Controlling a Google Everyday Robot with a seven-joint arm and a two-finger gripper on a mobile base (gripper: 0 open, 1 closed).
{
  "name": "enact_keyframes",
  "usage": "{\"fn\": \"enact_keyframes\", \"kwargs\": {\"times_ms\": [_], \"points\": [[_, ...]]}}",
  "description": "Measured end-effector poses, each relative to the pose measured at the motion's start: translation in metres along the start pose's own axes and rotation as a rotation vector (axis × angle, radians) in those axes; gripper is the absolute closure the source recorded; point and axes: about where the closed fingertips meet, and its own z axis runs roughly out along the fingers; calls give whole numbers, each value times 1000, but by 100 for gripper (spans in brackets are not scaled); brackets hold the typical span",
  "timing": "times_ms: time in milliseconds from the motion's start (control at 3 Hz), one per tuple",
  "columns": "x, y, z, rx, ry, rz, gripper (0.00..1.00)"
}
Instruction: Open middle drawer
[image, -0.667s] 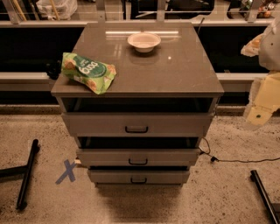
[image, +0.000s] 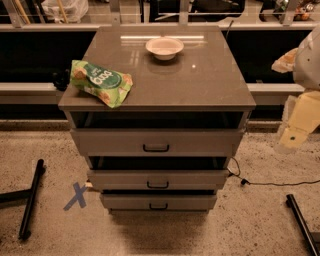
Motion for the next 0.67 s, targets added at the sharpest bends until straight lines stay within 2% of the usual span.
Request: {"fn": "enact_keyframes", "kwargs": {"times_ms": [333,667], "points": [[-14,20,46,-138,-124,-59,0],[-29,36,78,-227,-210,-94,0]]}}
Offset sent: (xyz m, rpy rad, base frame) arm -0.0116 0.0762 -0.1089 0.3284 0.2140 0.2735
